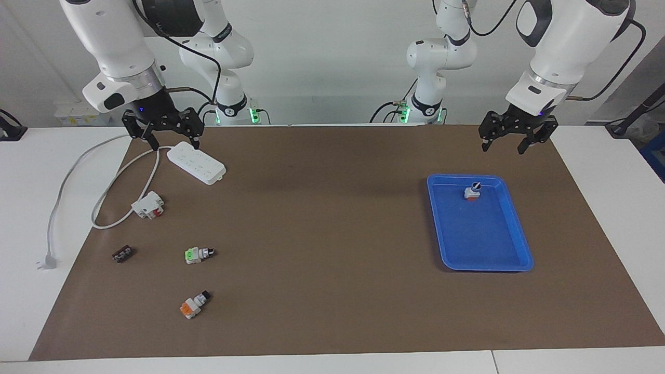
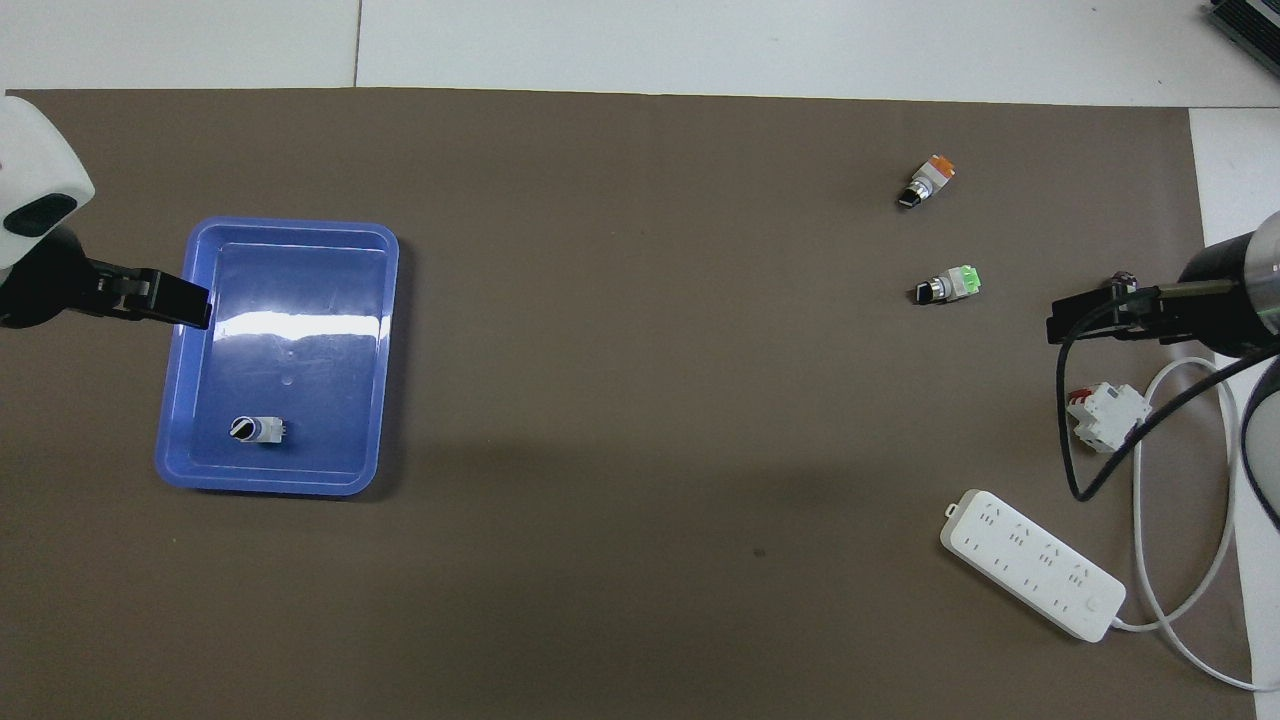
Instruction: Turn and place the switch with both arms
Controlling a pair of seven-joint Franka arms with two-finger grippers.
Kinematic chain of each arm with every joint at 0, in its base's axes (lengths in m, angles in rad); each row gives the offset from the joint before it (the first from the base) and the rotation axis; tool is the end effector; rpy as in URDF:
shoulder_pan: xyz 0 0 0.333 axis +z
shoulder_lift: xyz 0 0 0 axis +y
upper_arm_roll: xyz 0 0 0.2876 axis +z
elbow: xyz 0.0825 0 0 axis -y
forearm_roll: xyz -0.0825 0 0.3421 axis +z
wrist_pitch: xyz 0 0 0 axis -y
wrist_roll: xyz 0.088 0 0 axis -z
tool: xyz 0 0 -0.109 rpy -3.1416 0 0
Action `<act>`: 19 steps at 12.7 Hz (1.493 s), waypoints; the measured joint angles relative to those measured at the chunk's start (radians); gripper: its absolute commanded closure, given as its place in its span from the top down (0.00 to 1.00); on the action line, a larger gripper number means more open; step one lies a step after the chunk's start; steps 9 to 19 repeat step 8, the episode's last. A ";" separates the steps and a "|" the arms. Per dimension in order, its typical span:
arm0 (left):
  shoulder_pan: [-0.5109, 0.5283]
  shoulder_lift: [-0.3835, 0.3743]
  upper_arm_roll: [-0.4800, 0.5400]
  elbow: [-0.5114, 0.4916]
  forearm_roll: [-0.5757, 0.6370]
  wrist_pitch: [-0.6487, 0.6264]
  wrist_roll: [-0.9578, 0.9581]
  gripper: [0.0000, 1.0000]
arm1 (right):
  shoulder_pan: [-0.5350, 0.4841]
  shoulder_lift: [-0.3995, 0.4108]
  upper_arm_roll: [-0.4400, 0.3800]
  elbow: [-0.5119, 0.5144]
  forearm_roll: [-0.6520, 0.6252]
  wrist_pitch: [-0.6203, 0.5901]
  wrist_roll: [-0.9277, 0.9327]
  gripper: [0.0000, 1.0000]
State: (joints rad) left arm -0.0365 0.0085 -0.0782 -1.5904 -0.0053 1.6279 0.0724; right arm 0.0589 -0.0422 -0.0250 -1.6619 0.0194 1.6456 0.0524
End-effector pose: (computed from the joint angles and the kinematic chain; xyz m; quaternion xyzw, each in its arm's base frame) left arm 0.5169 -0.0599 0.5864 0.9955 -0.0933 0.0144 0.0033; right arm 0.5065 0.0189 0.5828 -0.9998 0.0098 -0.0125 0.0108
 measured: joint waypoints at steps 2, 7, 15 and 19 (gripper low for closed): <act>-0.019 0.001 0.019 0.000 0.000 0.014 -0.001 0.83 | -0.009 -0.001 -0.007 0.011 0.000 -0.001 0.000 1.00; -0.054 0.003 0.058 0.000 0.000 0.014 -0.001 0.84 | -0.010 -0.003 -0.004 0.025 -0.025 -0.017 0.000 1.00; -0.054 0.004 0.058 0.000 0.000 0.014 -0.001 0.84 | -0.009 -0.003 -0.001 0.025 -0.036 -0.019 0.000 1.00; -0.054 0.004 0.058 0.000 0.000 0.014 -0.001 0.84 | -0.009 -0.003 -0.001 0.025 -0.036 -0.019 0.000 1.00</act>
